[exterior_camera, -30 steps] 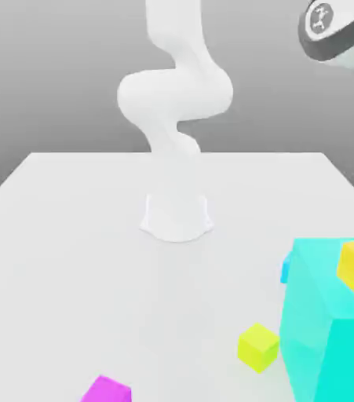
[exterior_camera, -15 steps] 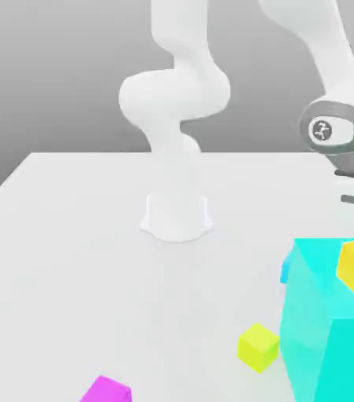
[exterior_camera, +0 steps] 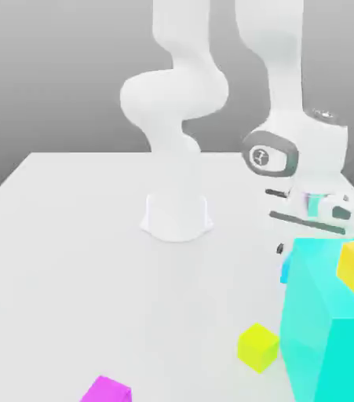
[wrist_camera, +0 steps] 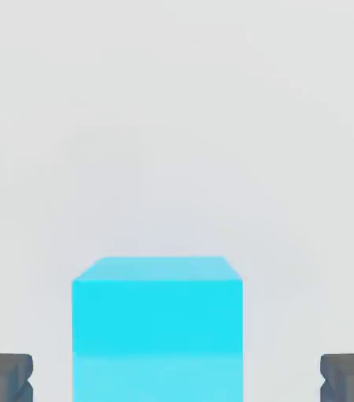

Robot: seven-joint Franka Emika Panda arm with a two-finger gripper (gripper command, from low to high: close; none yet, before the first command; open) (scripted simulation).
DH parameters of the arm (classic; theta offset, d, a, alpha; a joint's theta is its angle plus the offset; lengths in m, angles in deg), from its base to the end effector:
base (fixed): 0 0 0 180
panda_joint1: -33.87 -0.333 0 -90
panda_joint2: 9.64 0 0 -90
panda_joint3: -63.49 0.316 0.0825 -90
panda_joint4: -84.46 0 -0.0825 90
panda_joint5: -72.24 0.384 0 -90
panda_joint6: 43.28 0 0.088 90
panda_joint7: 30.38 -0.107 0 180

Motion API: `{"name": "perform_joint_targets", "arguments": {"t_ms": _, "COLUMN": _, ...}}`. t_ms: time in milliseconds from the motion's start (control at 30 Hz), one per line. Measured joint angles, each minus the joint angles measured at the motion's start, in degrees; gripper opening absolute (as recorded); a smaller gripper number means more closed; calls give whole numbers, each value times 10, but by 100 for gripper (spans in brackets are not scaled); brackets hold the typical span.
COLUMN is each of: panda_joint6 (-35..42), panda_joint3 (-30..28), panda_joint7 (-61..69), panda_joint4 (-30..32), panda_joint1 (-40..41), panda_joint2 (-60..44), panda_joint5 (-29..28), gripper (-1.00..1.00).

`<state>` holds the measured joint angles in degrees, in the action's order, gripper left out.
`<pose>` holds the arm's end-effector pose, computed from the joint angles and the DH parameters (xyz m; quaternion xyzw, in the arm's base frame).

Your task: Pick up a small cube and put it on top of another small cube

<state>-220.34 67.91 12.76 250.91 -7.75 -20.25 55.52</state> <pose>0.2076 0.2527 0.1425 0.6032 0.7976 0.0013 0.0004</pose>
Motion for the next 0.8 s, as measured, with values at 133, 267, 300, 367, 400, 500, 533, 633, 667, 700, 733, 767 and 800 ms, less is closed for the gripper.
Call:
{"name": "perform_joint_targets", "arguments": {"t_ms": 133, "panda_joint6": -26, "panda_joint3": -38, "panda_joint7": -6, "panda_joint4": -4, "panda_joint1": -36, "panda_joint2": -30, "panda_joint5": -8, "gripper": -100}}
{"name": "perform_joint_targets", "arguments": {"t_ms": 267, "panda_joint6": -30, "panda_joint3": -45, "panda_joint7": -6, "panda_joint4": -5, "panda_joint1": -43, "panda_joint2": -36, "panda_joint5": -9, "gripper": -100}}
{"name": "perform_joint_targets", "arguments": {"t_ms": 300, "panda_joint6": -25, "panda_joint3": -41, "panda_joint7": -6, "panda_joint4": -5, "panda_joint1": -39, "panda_joint2": -31, "panda_joint5": -8, "gripper": -100}}
{"name": "perform_joint_targets", "arguments": {"t_ms": 367, "panda_joint6": -4, "panda_joint3": -13, "panda_joint7": 6, "panda_joint4": 0, "panda_joint1": -16, "panda_joint2": -4, "panda_joint5": 9, "gripper": -100}}
{"name": "perform_joint_targets", "arguments": {"t_ms": 400, "panda_joint6": 10, "panda_joint3": 4, "panda_joint7": 19, "panda_joint4": 3, "panda_joint1": -3, "panda_joint2": 12, "panda_joint5": 27, "gripper": -100}}
{"name": "perform_joint_targets", "arguments": {"t_ms": 500, "panda_joint6": 51, "panda_joint3": 46, "panda_joint7": 75, "panda_joint4": 14, "panda_joint1": 18, "panda_joint2": 65, "panda_joint5": 103, "gripper": -100}}
{"name": "perform_joint_targets", "arguments": {"t_ms": 533, "panda_joint6": 65, "panda_joint3": 51, "panda_joint7": 93, "panda_joint4": 18, "panda_joint1": 13, "panda_joint2": 83, "panda_joint5": 129, "gripper": -100}}
{"name": "perform_joint_targets", "arguments": {"t_ms": 633, "panda_joint6": 103, "panda_joint3": 51, "panda_joint7": 127, "panda_joint4": 25, "panda_joint1": -4, "panda_joint2": 130, "panda_joint5": 184, "gripper": -100}}
{"name": "perform_joint_targets", "arguments": {"t_ms": 667, "panda_joint6": 110, "panda_joint3": 53, "panda_joint7": 120, "panda_joint4": 15, "panda_joint1": -10, "panda_joint2": 131, "panda_joint5": 198, "gripper": -100}}
{"name": "perform_joint_targets", "arguments": {"t_ms": 700, "panda_joint6": 118, "panda_joint3": 55, "panda_joint7": 106, "panda_joint4": -1, "panda_joint1": -14, "panda_joint2": 127, "panda_joint5": 210, "gripper": -100}}
{"name": "perform_joint_targets", "arguments": {"t_ms": 733, "panda_joint6": 127, "panda_joint3": 55, "panda_joint7": 90, "panda_joint4": -19, "panda_joint1": -16, "panda_joint2": 123, "panda_joint5": 220, "gripper": -100}}
{"name": "perform_joint_targets", "arguments": {"t_ms": 767, "panda_joint6": 140, "panda_joint3": 54, "panda_joint7": 72, "panda_joint4": -39, "panda_joint1": -15, "panda_joint2": 119, "panda_joint5": 226, "gripper": -100}}
{"name": "perform_joint_targets", "arguments": {"t_ms": 800, "panda_joint6": 155, "panda_joint3": 52, "panda_joint7": 54, "panda_joint4": -59, "panda_joint1": -12, "panda_joint2": 117, "panda_joint5": 229, "gripper": -100}}
